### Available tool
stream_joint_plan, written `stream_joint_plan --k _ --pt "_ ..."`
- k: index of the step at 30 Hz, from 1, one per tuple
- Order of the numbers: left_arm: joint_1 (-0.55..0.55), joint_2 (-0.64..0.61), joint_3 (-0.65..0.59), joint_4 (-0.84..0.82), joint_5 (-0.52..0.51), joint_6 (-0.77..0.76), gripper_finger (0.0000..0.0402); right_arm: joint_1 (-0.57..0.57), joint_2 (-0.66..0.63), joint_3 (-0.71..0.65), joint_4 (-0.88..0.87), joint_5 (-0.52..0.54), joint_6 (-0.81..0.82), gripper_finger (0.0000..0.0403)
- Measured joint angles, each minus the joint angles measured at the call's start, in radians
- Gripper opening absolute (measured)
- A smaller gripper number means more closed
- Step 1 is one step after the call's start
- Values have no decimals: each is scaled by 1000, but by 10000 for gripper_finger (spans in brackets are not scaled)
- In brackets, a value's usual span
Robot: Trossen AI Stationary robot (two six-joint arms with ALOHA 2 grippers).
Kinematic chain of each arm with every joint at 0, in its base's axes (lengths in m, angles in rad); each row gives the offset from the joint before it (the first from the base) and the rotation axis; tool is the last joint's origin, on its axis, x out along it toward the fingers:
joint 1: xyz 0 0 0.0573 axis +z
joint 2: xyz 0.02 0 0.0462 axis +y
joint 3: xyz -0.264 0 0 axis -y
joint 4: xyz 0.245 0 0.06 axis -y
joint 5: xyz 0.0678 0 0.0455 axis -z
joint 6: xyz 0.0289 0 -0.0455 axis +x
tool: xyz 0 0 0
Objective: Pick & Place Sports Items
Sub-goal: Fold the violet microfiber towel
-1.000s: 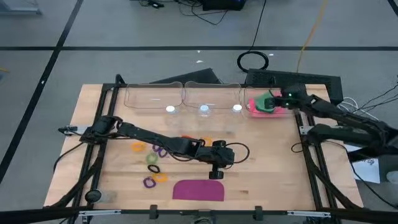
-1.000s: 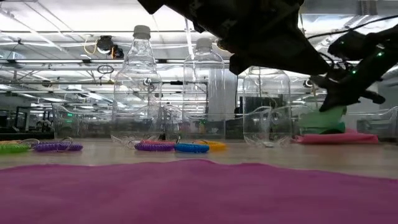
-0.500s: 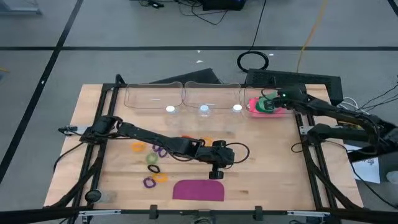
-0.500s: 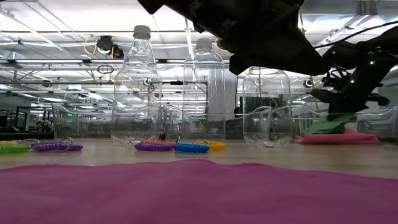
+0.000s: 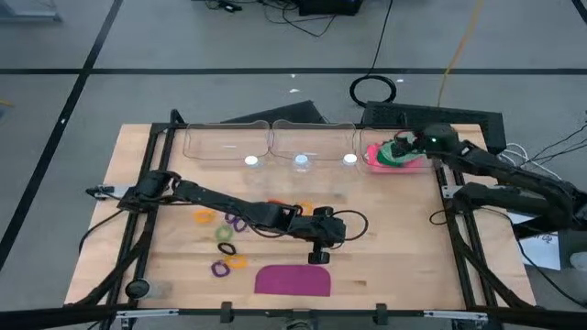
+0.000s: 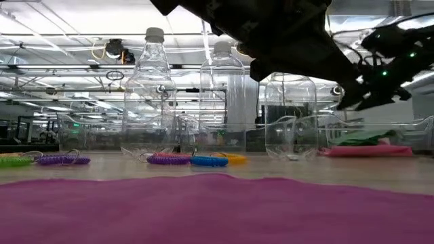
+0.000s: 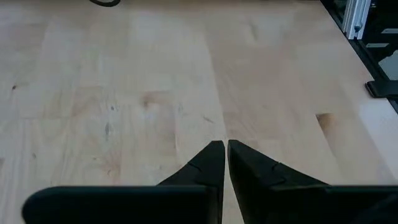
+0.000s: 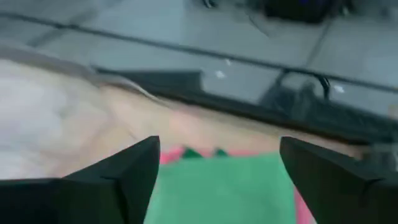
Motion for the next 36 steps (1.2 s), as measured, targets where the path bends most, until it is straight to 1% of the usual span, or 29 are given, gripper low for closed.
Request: stream_joint_plan --k 3,7,10,13,17,21,23,25,26,28,31,33,36 --pt "0 0 0 -1 0 0 21 43 -64 0 33 -74 -42 263" --pt "0 0 0 -26 0 25 21 134 -135 -1 45 -219 -52 256" --pt "0 0 0 -77 0 81 21 247 -158 -1 50 -303 11 239" --pt "0 0 0 -133 0 98 21 416 -152 -1 78 -331 52 212" --pt "-7 0 0 -207 0 97 21 701 -122 -1 190 -312 23 159" --pt "-38 -1 0 -296 -1 101 21 982 -72 -1 354 -208 -70 87" --pt "-65 -10 0 -342 -14 97 18 1104 -44 -1 411 -159 -136 43" --pt "-97 -30 -1 -383 -33 75 7 1209 -19 -1 452 -113 -189 3" --pt "-112 -41 -1 -403 -36 55 2 1255 -6 -1 469 -89 -206 1" --pt "-141 -54 0 -457 -28 7 3 1335 25 -1 509 -36 -218 11" --pt "-184 -49 -1 -544 19 -58 5 1427 81 -1 580 32 -235 9" --pt "-217 -39 -1 -551 45 -85 1 1472 122 -1 624 64 -252 1" --pt "-270 -15 -1 -521 72 -109 4 1513 183 -1 685 69 -256 4"
